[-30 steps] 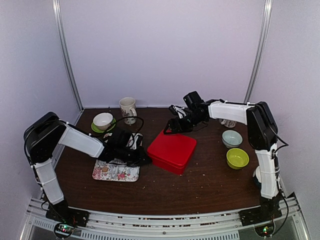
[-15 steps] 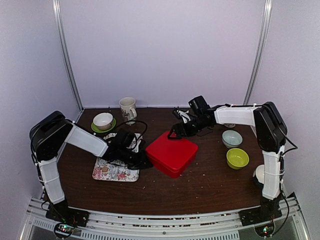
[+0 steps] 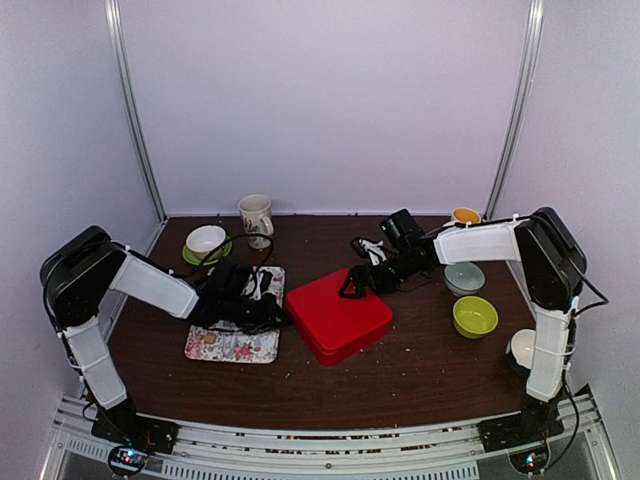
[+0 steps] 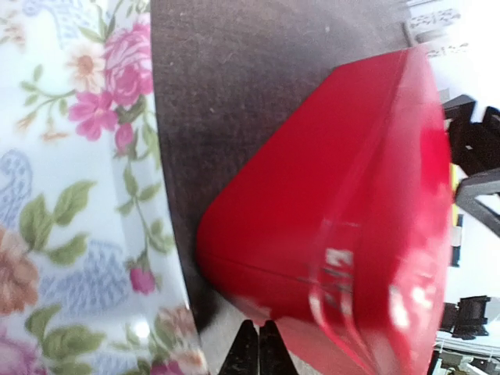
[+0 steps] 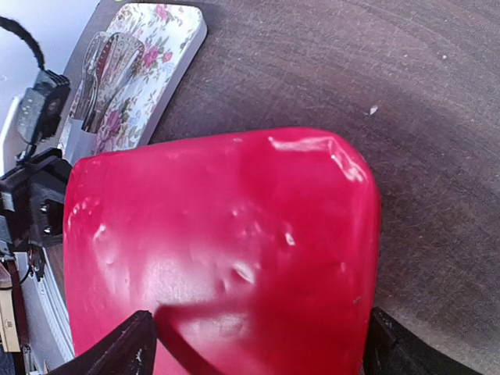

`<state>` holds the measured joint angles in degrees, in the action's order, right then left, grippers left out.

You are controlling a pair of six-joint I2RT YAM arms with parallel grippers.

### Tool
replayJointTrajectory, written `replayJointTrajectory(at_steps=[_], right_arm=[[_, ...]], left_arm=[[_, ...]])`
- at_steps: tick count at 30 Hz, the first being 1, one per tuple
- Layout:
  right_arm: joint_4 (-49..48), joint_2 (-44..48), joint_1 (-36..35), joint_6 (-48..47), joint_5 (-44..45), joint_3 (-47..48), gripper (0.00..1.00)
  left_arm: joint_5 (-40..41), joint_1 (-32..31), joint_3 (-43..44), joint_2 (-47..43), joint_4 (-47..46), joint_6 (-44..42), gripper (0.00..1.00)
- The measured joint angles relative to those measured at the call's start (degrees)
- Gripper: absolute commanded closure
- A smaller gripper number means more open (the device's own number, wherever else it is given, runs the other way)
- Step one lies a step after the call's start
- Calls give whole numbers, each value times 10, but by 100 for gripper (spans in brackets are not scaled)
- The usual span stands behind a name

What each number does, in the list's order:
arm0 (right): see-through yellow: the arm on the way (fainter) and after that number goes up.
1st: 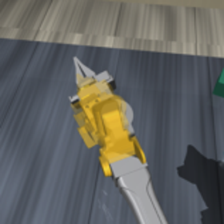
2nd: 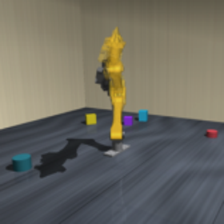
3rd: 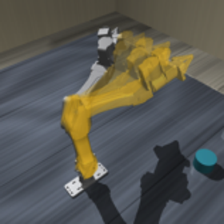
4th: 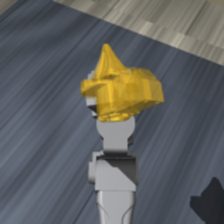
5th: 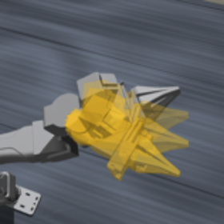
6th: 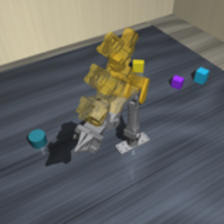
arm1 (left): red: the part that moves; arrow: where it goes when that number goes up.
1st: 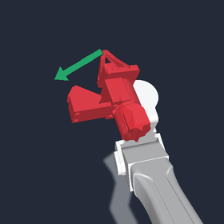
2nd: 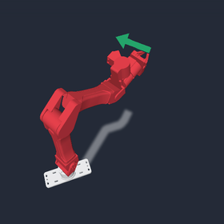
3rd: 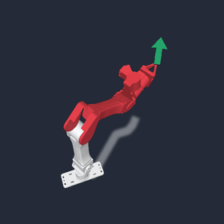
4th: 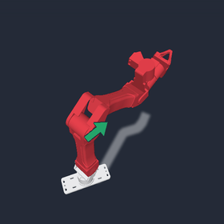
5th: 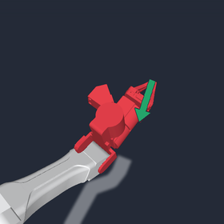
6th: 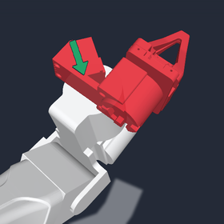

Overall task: Pack the chocolate
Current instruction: Rotate the packed packing box at the center of the board.

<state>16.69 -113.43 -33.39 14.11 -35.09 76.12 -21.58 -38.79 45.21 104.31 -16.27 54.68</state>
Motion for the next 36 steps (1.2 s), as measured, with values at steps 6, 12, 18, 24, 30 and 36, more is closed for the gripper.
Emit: replayJointTrajectory(at_steps=[6, 12, 18, 24, 30, 36], right_arm=[[0, 0, -6, 12, 2, 0, 9], [0, 0, -7, 14, 2, 0, 9], [-1, 0, -8, 14, 1, 0, 9], [0, 0, -10, 15, 1, 0, 9], [0, 0, -9, 16, 4, 0, 9], [-2, 0, -9, 16, 5, 0, 11]], left_arm=[[8, 0, -51, -62, -54, 34, 85], [24, 0, -83, -120, -103, 67, 43], [29, 0, -79, -110, -126, 93, 23], [32, 0, -45, -53, -120, 107, 45], [43, 10, -34, -34, -121, 121, 67], [46, 18, -30, -25, -138, 126, 76]])
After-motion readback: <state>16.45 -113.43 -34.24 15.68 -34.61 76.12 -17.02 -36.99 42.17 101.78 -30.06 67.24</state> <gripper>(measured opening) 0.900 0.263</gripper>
